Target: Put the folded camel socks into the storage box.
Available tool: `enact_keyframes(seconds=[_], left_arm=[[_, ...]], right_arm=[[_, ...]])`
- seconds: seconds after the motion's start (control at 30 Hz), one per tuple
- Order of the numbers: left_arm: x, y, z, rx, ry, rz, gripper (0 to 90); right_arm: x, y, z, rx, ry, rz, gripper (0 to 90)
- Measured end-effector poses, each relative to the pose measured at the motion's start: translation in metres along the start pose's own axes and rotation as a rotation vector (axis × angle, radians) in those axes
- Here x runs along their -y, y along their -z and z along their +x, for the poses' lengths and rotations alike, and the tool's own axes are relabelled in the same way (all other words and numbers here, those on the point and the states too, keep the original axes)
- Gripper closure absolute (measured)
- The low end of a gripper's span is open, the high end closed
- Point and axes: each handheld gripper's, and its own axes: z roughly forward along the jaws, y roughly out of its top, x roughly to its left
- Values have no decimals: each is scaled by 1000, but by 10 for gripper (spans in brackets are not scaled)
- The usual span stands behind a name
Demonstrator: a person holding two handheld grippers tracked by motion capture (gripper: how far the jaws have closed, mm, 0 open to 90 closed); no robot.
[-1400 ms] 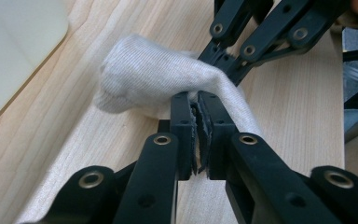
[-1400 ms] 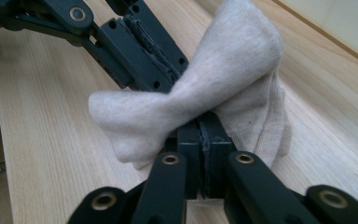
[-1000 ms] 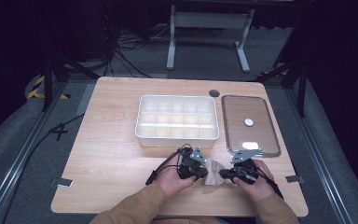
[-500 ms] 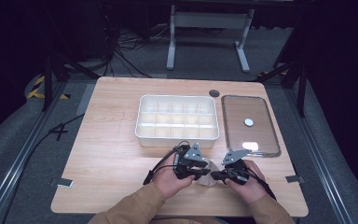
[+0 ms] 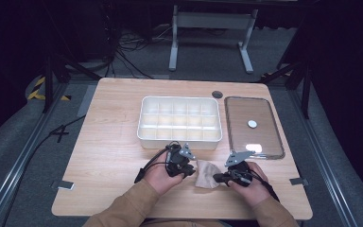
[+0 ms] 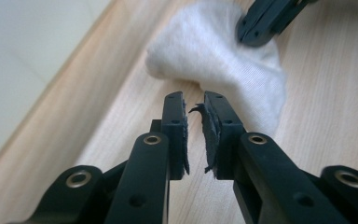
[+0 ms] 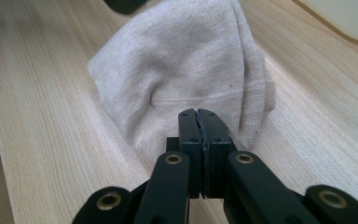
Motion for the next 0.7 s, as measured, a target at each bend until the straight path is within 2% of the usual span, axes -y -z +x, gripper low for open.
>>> enact_keyframes(seconds=[0.17,0.3,0.47,0.7], left_arm=[[-13,-6,-14,27,-73,-71,795],[-20,-10,-23,31,-111,-93,797],[-24,-23,-25,44,-116,-87,776],[-25,-31,-20,49,-86,-66,807]], right_arm=[[0,0,0,4,4,-1,897],[-1,-1,1,10,4,1,897],[-1,-1,2,9,1,5,897],[-1,-1,1,3,0,5,894]])
